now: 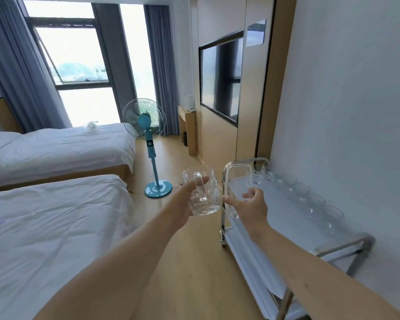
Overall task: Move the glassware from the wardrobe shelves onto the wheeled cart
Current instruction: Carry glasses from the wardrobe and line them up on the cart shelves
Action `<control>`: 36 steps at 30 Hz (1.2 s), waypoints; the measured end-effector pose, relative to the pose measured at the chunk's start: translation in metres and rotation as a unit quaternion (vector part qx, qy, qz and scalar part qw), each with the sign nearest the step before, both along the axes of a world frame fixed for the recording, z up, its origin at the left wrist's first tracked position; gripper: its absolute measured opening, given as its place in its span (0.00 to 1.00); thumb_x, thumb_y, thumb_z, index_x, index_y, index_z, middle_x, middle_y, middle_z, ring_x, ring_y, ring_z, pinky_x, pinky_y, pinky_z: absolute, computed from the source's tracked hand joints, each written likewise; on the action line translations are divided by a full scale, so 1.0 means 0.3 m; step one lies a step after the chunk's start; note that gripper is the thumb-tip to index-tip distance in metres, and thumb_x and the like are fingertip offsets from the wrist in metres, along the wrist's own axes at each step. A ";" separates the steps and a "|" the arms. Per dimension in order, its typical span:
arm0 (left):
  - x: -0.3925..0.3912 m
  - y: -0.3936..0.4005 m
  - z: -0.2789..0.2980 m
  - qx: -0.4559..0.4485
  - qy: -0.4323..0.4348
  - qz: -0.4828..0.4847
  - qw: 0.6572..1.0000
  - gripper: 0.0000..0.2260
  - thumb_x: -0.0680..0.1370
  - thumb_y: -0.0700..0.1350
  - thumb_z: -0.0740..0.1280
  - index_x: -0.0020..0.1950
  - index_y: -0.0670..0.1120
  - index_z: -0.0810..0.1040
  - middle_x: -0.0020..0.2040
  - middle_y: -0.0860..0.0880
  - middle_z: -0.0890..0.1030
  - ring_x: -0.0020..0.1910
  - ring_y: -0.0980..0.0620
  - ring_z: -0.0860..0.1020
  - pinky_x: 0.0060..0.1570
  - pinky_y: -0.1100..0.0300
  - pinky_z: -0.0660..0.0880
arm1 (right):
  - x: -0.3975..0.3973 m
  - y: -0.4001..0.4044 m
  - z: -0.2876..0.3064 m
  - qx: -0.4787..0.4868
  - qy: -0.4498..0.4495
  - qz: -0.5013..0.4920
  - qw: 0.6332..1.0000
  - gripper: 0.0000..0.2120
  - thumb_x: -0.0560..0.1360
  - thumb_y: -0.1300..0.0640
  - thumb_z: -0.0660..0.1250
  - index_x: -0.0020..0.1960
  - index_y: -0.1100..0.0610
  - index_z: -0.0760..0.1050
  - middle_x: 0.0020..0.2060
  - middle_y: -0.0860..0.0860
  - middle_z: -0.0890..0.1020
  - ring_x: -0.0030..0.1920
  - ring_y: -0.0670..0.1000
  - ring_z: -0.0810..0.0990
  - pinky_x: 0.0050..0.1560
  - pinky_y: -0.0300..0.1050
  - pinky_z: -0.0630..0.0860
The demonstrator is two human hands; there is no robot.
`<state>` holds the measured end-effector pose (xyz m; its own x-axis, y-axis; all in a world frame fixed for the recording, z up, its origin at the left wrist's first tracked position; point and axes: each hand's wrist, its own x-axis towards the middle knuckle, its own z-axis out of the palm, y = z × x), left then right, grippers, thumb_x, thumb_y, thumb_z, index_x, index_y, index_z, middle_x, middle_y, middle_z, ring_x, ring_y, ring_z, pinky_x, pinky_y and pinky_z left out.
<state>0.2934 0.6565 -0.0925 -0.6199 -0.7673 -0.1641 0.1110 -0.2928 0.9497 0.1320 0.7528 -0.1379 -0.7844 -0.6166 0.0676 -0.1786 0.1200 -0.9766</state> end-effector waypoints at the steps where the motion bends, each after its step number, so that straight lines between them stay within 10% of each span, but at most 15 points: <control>1: -0.026 -0.026 -0.013 -0.015 -0.010 0.001 1.000 0.35 0.59 0.54 0.83 0.62 0.41 0.80 0.55 0.39 0.85 0.53 0.38 0.84 0.49 0.45 0.82 | -0.023 -0.021 -0.012 0.001 -0.001 -0.005 1.000 0.35 0.65 0.48 0.82 0.63 0.54 0.66 0.55 0.49 0.75 0.55 0.51 0.77 0.54 0.46 0.74; 8: -0.227 -0.232 -0.091 -0.084 -0.062 0.032 0.994 0.27 0.53 0.56 0.86 0.46 0.49 0.81 0.38 0.51 0.87 0.40 0.49 0.86 0.42 0.48 0.84 | -0.224 -0.213 -0.109 0.010 0.005 -0.024 1.000 0.35 0.65 0.47 0.82 0.62 0.54 0.65 0.55 0.50 0.75 0.52 0.50 0.77 0.53 0.47 0.73; 19: -0.642 -0.561 -0.184 -0.149 -0.135 0.029 0.979 0.27 0.61 0.42 0.85 0.48 0.56 0.71 0.36 0.55 0.83 0.35 0.59 0.82 0.31 0.66 0.76 | -0.610 -0.515 -0.217 0.029 -0.016 -0.024 0.999 0.35 0.66 0.48 0.82 0.62 0.52 0.64 0.55 0.49 0.74 0.55 0.51 0.76 0.53 0.46 0.74; 25: -0.812 -0.674 -0.291 -0.169 -0.221 0.009 0.961 0.51 0.52 0.46 0.87 0.69 0.55 0.64 0.58 0.49 0.75 0.56 0.50 0.77 0.52 0.57 0.78 | -0.754 -0.594 -0.314 0.055 -0.035 -0.025 0.998 0.39 0.65 0.47 0.82 0.67 0.55 0.65 0.57 0.50 0.74 0.55 0.52 0.77 0.58 0.53 0.77; 36: -1.032 -0.868 -0.416 -0.207 -0.262 -0.037 0.942 0.53 0.50 0.46 0.84 0.71 0.57 0.62 0.61 0.50 0.73 0.60 0.47 0.76 0.63 0.46 0.77 | -0.905 -0.719 -0.466 0.084 -0.060 -0.084 0.991 0.40 0.64 0.47 0.83 0.67 0.52 0.65 0.58 0.49 0.74 0.56 0.51 0.77 0.59 0.56 0.78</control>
